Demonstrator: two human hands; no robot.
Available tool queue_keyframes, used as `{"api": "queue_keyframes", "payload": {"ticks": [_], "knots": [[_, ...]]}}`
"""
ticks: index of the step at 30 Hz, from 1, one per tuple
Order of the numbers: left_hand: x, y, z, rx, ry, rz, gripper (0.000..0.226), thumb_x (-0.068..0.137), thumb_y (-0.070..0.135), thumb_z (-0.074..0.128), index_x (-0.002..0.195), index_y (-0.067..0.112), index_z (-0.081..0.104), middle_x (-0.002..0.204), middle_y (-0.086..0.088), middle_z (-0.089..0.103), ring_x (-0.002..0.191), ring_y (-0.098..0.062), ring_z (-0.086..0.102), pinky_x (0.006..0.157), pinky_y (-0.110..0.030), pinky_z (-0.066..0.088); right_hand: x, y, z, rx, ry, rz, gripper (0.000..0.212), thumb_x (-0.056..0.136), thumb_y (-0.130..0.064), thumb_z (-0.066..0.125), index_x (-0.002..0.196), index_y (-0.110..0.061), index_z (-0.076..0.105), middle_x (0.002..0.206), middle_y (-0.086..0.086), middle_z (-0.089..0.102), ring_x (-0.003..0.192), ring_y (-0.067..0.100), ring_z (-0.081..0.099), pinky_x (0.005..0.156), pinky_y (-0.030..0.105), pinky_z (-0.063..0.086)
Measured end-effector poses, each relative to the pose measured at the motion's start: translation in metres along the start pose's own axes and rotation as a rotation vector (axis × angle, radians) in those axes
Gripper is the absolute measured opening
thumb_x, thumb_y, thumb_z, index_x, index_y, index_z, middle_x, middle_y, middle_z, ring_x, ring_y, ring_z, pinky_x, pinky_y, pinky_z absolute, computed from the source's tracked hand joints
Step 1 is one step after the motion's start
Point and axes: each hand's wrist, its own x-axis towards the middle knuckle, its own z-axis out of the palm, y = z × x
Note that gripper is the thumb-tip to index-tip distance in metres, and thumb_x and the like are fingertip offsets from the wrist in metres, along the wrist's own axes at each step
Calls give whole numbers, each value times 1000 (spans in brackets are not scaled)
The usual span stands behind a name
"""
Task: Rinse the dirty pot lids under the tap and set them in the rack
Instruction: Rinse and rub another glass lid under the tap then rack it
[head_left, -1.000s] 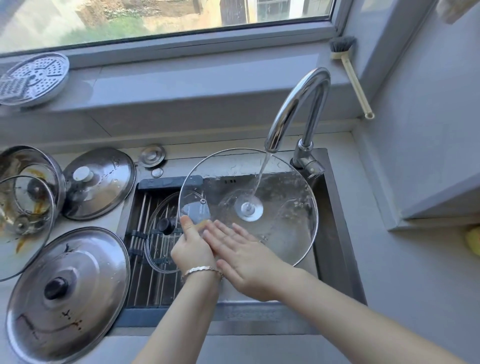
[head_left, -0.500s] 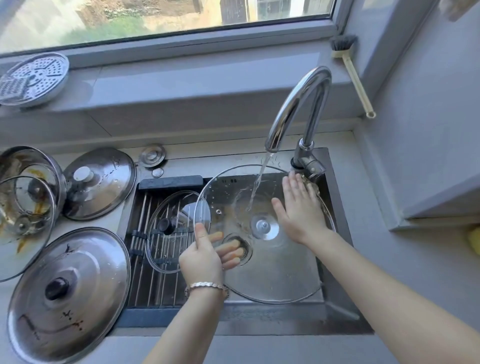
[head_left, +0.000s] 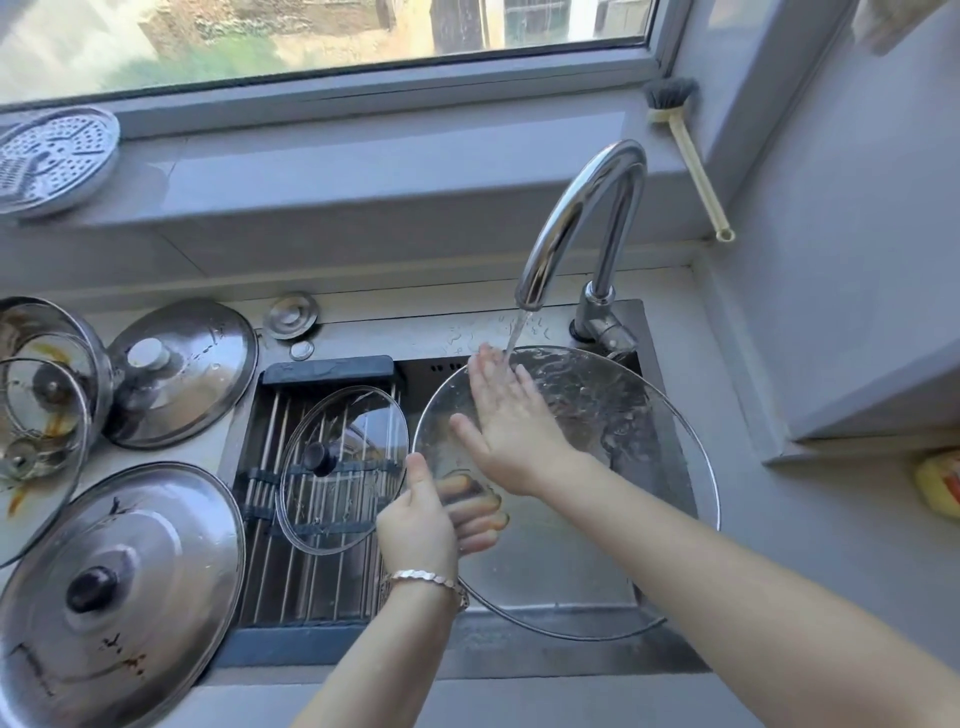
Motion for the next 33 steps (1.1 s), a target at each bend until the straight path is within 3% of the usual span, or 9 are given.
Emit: {"api": "queue_keyframes", "payload": {"ticks": [3,5,11,14,20,24,26,30,33], "knots": [[5,-3,-4,15,47,24,56,95,45,38,64,4,62,43,-12,63,36,-25,61,30,-26,46,-11,-18,14,11,-15,-281,63,98,-40,22,147,-15,-7,152,-2,-20,137,6,-21,113,26,-17],[7,-2,-8,31,35,44,59,94,46,36,65,2,62,43,-15,63,36,-26,61,29,-26,46,-7,-8,12,-21,15,-294,63,97,-43,20,147,-17,-8,147,-6,-23,137,5,-21,110,23,-20],[13,3,-23,42,96,135,58,93,49,34,78,-2,56,48,-14,65,40,-25,63,33,-23,49,-4,56,10,-56,86,320,68,97,-48,14,146,-10,-13,155,7,-19,142,16,-19,116,37,-12],[14,2,-20,54,108,146,56,93,48,36,77,-2,57,46,-13,65,38,-24,62,32,-22,47,0,47,15,39,110,459,71,96,-50,15,145,-8,-13,155,10,-19,142,18,-20,113,38,-15],[17,-3,-8,10,136,110,61,92,50,37,60,5,63,44,-16,63,38,-28,62,32,-28,49,17,-22,12,59,77,-58,64,98,-42,17,146,-13,-13,154,3,-21,140,10,-22,110,29,-20],[35,3,-15,42,256,209,53,89,54,40,61,17,64,58,1,66,65,-21,67,61,-29,52,-16,-35,16,-19,28,-419,58,100,-33,23,146,-15,-6,148,-3,-22,136,8,-26,110,25,-22],[41,7,-22,11,237,230,55,89,57,37,67,16,65,65,-3,69,71,-21,68,65,-28,53,-37,-31,21,-56,-27,-542,57,99,-30,26,147,-16,-2,148,-5,-16,137,11,-23,111,26,-22],[45,18,-28,-65,111,283,66,90,58,30,81,2,63,60,-13,70,55,-27,69,42,-23,52,-66,18,24,-48,-61,-586,51,97,-31,19,147,-19,14,152,-7,-1,142,13,-9,116,30,-12],[44,28,-27,-45,153,353,59,90,54,37,80,2,62,51,-9,68,44,-22,65,36,-21,49,-79,58,29,205,126,-258,37,96,-17,38,130,-12,53,148,1,35,141,14,21,117,39,15]]}}
